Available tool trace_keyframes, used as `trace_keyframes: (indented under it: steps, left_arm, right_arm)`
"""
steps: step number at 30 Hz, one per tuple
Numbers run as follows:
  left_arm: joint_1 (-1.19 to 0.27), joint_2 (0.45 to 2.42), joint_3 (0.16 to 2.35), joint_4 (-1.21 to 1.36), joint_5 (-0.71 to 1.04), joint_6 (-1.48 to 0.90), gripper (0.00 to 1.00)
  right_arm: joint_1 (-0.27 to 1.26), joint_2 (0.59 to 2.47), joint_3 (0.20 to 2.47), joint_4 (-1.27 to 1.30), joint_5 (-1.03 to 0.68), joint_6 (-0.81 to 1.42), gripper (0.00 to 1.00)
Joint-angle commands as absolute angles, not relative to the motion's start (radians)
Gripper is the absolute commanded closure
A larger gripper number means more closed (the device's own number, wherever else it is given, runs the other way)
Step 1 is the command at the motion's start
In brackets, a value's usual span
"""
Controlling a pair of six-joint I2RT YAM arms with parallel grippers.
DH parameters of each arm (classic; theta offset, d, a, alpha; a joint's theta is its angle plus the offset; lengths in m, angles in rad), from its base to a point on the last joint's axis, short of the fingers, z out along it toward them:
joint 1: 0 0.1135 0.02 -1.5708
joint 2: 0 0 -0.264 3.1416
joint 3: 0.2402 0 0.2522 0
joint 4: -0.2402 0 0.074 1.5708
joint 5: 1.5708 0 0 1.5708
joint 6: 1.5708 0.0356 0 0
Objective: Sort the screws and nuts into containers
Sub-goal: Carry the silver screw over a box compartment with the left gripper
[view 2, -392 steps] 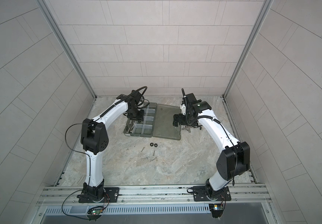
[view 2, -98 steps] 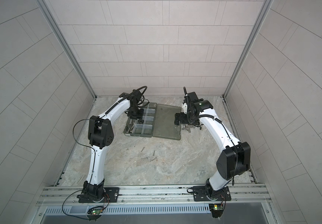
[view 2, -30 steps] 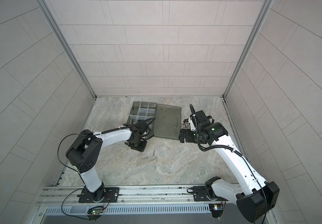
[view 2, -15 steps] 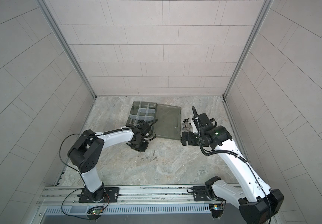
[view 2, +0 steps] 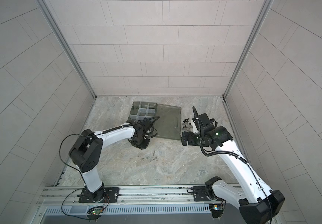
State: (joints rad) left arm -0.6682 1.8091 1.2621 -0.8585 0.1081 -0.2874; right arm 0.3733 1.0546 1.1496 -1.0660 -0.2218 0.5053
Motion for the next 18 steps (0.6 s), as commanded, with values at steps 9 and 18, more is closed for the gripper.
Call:
trace_keyframes:
  steps: [9,18]
  left_arm:
    - [-0.602,1.775,1.471,-1.019,0.044,-0.227,0.92]
    - [-0.502,1.857,1.567,-1.016,0.055,-0.191,0.92]
  right_arm:
    - [0.375,1.105,1.191,-1.051,-0.233,0.487,0.01]
    - [0.364,1.162,1.238,-1.045,-0.256,0.47,0.01]
